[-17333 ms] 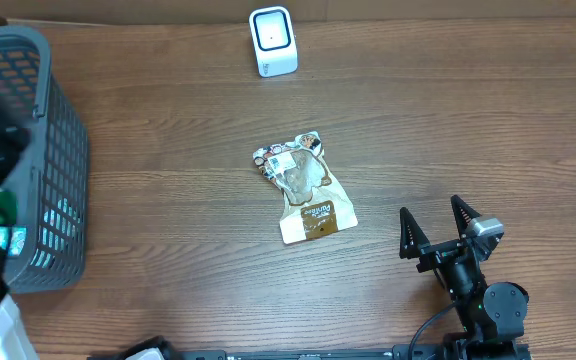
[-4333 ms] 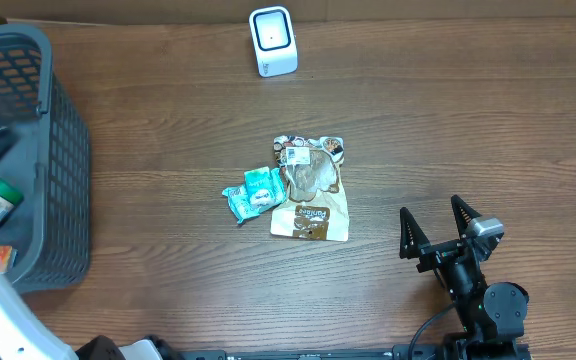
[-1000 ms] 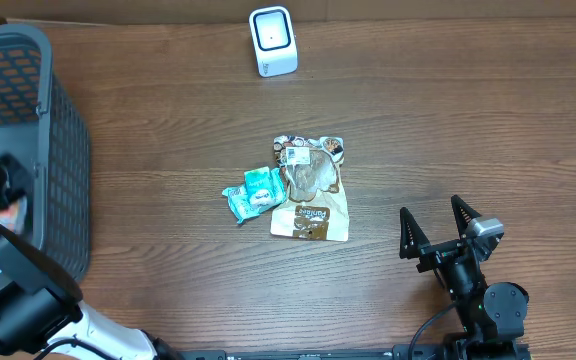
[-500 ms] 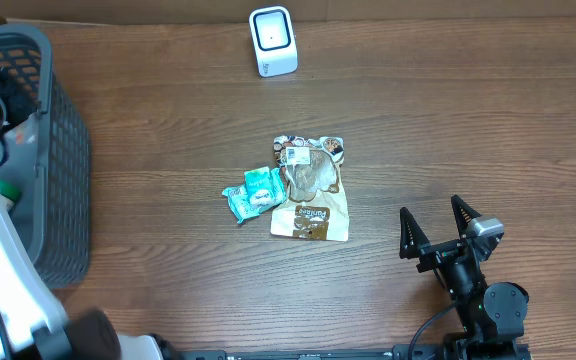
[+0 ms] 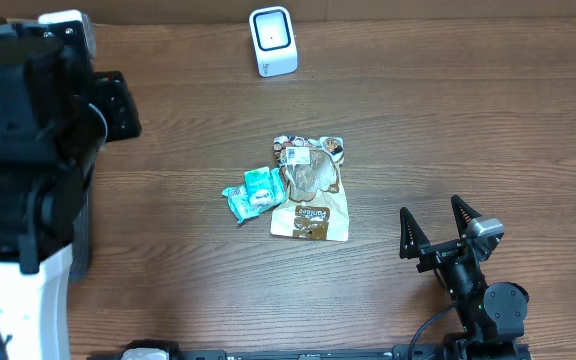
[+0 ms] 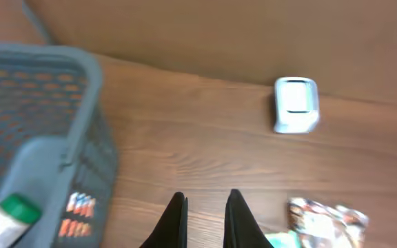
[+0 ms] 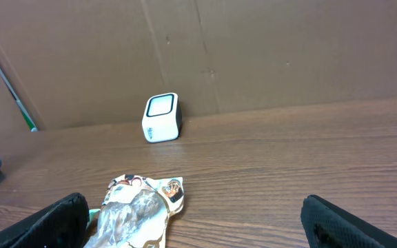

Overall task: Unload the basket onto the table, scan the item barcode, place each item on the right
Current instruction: 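Grasp the orange box in the basket with the left gripper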

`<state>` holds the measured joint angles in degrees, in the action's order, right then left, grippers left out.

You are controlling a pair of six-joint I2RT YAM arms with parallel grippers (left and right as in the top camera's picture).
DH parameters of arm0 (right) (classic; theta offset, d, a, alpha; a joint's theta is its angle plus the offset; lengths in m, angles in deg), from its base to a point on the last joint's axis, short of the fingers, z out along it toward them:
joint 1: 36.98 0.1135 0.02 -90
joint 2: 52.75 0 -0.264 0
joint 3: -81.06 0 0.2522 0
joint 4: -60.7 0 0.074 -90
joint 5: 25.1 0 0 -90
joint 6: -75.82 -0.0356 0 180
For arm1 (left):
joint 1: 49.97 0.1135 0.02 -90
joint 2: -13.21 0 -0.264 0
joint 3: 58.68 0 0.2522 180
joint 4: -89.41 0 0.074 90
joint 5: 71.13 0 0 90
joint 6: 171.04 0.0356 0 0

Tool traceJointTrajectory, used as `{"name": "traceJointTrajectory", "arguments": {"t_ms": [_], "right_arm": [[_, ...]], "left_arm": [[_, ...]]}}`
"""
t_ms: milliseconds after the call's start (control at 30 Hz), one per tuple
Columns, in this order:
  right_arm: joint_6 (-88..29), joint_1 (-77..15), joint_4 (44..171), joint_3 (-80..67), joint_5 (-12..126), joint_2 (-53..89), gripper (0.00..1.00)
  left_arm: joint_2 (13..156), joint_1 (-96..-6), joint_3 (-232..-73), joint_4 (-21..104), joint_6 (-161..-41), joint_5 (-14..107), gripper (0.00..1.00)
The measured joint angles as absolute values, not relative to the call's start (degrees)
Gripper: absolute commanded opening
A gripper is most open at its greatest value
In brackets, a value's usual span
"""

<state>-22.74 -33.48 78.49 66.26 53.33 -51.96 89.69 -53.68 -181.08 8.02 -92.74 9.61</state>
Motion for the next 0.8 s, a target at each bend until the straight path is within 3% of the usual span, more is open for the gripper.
{"name": "traceJointTrajectory", "arguments": {"t_ms": [167,233,567,800], "right_arm": [[-22.7,-33.5,78.5,66.3,53.3,-52.0,1.00],[-22.7,-33.5,78.5,66.3,53.3,-52.0,1.00],[-22.7,-33.5,78.4,66.3,53.3,-52.0,1.00],[-22.7,-33.5,78.5,66.3,53.3,-52.0,1.00]], "left_arm": [[91.6,-47.2,-180.4,10.1,-95.2,7.7,0.47],[91.8,-42.5,-180.4,10.6,-95.8,8.5,0.55],[96.9,-14.5,-180.4,9.8,-98.0,20.4,0.50],[110.0,-9.4,-180.4,6.4,-94.0,24.6,0.45]]}}
